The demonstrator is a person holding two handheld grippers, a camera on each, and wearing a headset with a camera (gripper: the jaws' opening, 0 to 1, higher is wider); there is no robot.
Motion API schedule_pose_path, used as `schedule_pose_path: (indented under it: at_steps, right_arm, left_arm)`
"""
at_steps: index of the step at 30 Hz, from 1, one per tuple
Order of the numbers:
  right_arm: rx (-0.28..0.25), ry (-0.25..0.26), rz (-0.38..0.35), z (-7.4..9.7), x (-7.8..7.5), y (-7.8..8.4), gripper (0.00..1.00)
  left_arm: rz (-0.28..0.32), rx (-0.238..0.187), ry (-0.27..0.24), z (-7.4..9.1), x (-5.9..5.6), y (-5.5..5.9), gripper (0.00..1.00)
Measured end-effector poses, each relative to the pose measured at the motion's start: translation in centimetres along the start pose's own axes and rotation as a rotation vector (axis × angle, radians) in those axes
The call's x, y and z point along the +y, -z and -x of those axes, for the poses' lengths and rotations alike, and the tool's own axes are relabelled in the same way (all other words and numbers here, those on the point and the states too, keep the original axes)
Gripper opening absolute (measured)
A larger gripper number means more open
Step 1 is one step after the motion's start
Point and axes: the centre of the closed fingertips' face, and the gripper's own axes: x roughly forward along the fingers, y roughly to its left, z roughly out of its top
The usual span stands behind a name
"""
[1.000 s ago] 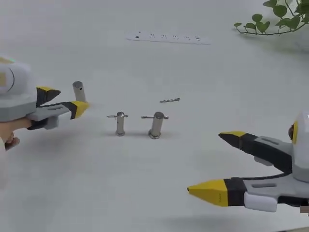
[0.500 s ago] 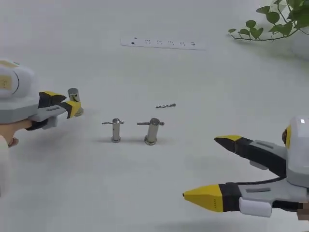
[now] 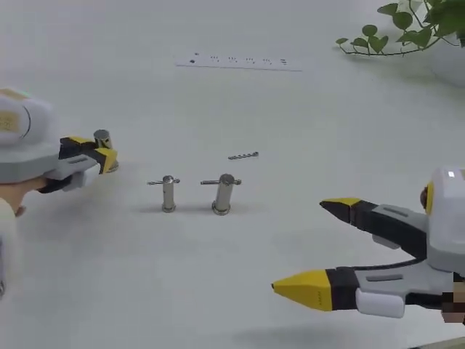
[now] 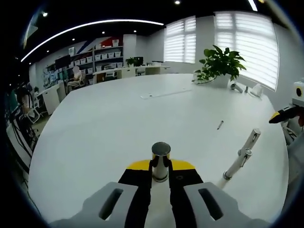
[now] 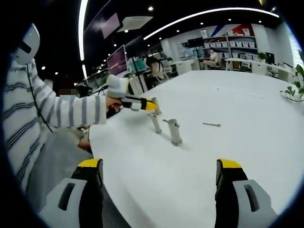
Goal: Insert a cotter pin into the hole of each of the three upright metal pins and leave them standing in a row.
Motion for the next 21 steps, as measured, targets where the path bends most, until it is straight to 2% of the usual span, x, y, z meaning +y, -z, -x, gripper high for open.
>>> schedule_pose_path:
  at_steps: [8,9,11,14,15,16,20,21]
  right_arm:
    - [-0.016,0.009,0.0,0.1,-0.2,-0.3,1.0]
    - [-0.019,0.01,0.001,0.1,-0.3,-0.4,1.0]
    - [-0.026,0.012,0.0,0.2,-0.4,-0.5,1.0]
    - [-0.032,0.015,-0.001,0.3,-0.4,-0.6,1.0]
    - [-0.033,0.017,-0.002,0.4,-0.4,-0.6,1.0]
    - [-0.034,0.019,-0.004,0.4,-0.5,-0.6,1.0]
    - [-0.041,0.025,-0.004,0.4,-0.7,-0.7,1.0]
    - [-0.042,0.025,-0.006,0.4,-0.7,-0.7,1.0]
  left_arm:
    - [-0.008,0.002,-0.008,0.0,0.3,0.0,0.11]
    - [0.067,-0.009,-0.013,0.0,0.3,-0.1,0.11]
    - [0.119,-0.004,-0.013,0.0,0.7,-0.1,0.11]
    - [0.099,-0.003,-0.035,0.2,1.1,-0.1,0.11]
    - [0.134,0.004,-0.056,0.4,1.3,0.1,0.11]
    - [0.129,-0.001,-0.053,0.5,1.4,0.0,0.11]
    - [0.073,0.001,-0.062,1.3,1.4,-0.2,0.1]
    - [0.076,0.001,-0.063,1.5,1.4,-0.2,0.1]
